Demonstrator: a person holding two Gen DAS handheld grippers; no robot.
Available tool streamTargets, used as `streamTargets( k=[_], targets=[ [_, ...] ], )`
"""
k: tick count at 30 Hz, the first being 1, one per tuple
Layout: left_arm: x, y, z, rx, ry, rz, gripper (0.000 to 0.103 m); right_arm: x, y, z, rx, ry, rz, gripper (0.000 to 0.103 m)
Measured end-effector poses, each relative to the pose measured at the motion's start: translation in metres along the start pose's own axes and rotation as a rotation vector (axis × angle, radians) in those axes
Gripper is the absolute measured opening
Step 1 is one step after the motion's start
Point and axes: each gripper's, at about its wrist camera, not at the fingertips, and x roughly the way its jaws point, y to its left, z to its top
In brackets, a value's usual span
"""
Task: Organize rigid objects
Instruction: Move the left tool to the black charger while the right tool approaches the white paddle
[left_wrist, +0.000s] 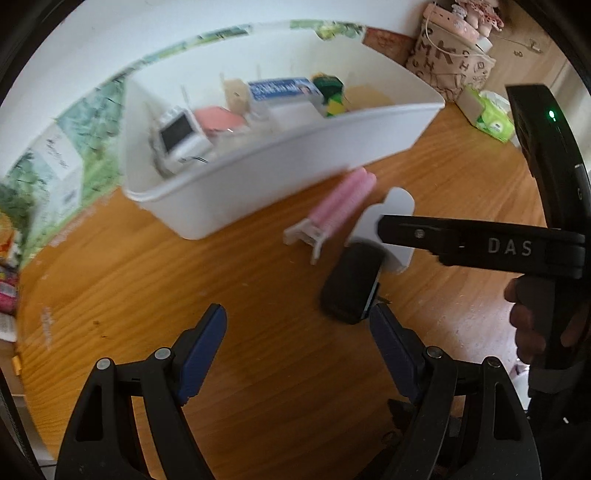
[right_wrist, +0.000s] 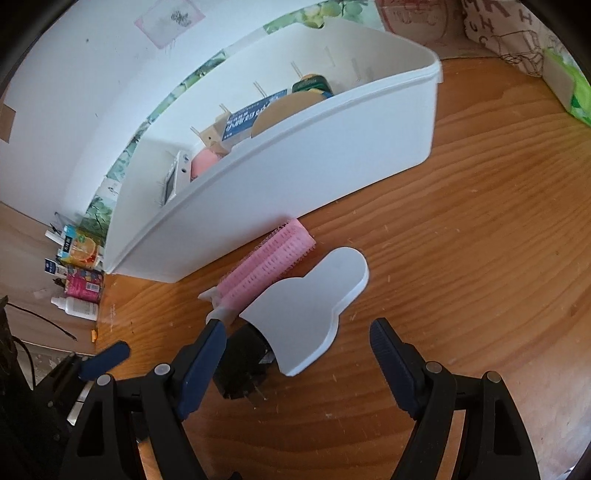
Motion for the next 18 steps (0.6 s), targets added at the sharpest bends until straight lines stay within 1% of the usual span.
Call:
streamTargets(
  k=[7, 10, 16, 18],
  targets=[
    [0.020, -0.004, 0.005, -0.017, 0.026, -0.087, 0.082, 0.012, 0.005, 0.007, -0.022, 0.029, -0.040, 0.081],
    [0.025, -0.005, 0.007, -0.027, 0.035, -0.106, 0.082, 0.017, 0.007, 0.012, -0.035, 0.037, -0.054, 0.081],
    [0.032, -0.004, 0.012, -0.047, 0.040, -0.142, 0.082, 0.027, 0.015, 0.017, -0.071, 0.060, -0.117, 0.081],
    [0.034, -0.003, 0.013, -0.058, 0.042, -0.158, 0.082, 0.029, 0.017, 0.018, -0.080, 0.062, -0.126, 0.081]
  ],
)
